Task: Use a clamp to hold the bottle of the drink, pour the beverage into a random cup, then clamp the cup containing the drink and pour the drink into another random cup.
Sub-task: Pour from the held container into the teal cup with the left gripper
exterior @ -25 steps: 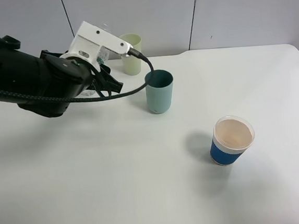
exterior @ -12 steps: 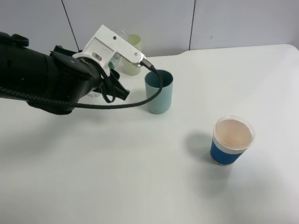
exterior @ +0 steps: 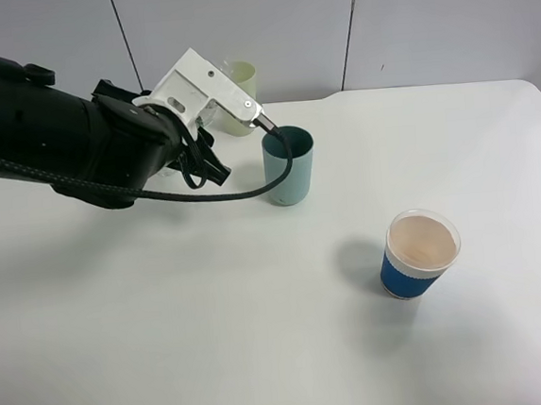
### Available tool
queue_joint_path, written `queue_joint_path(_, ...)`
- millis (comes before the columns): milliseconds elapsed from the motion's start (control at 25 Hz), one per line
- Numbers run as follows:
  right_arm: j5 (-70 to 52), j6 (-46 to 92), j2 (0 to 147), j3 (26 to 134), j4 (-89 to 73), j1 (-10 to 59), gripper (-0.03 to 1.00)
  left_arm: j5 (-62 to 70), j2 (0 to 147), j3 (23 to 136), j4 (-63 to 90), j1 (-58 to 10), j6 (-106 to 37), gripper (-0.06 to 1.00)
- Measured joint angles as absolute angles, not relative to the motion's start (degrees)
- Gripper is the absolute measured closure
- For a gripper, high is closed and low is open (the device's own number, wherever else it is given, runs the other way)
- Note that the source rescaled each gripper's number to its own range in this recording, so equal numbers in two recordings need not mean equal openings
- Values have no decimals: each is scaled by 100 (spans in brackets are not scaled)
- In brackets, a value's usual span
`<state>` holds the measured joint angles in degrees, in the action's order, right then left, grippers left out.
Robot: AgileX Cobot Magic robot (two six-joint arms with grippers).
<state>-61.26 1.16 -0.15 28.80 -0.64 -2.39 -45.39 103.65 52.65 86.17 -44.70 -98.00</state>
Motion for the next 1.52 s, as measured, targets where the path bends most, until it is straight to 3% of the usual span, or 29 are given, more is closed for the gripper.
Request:
queue_joint_path(960, -6126, 116, -15, 2880, -64, -239, 14, -5637, 11432, 6094, 8914, -4699, -12548, 92)
queue_joint_path(1520, -6126, 116, -15, 2880, -64, -239, 14, -5961, 11500, 6094, 8282, -4735, -12917, 92)
